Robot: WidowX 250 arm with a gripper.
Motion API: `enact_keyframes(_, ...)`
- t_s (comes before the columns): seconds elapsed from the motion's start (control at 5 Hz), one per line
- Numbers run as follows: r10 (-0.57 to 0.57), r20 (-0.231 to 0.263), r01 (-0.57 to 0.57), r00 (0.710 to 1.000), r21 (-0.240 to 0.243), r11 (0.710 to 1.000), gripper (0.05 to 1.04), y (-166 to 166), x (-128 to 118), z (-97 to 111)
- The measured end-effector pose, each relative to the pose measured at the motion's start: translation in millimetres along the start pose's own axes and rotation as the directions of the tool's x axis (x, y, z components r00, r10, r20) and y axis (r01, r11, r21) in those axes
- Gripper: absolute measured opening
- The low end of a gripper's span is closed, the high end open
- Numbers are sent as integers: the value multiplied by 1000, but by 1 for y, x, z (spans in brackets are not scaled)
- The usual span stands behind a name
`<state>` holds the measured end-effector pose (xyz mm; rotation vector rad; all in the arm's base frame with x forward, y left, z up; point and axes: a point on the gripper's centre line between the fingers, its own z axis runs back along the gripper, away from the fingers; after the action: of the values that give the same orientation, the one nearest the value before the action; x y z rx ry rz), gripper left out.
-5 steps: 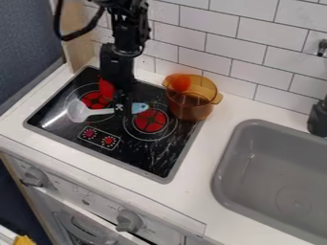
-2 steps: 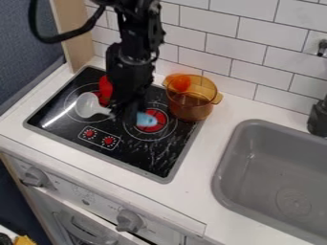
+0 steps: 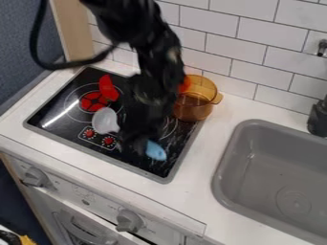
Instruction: Moved the ladle below the right burner
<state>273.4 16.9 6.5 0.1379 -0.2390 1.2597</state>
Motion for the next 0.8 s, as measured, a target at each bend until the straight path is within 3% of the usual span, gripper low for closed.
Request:
enact_keyframes(0.4, -70, 52, 73, 996, -46, 996, 298, 1, -13, -6)
enact_keyframes(0.8, -86, 40, 87, 995, -12, 996, 298, -3, -18, -18)
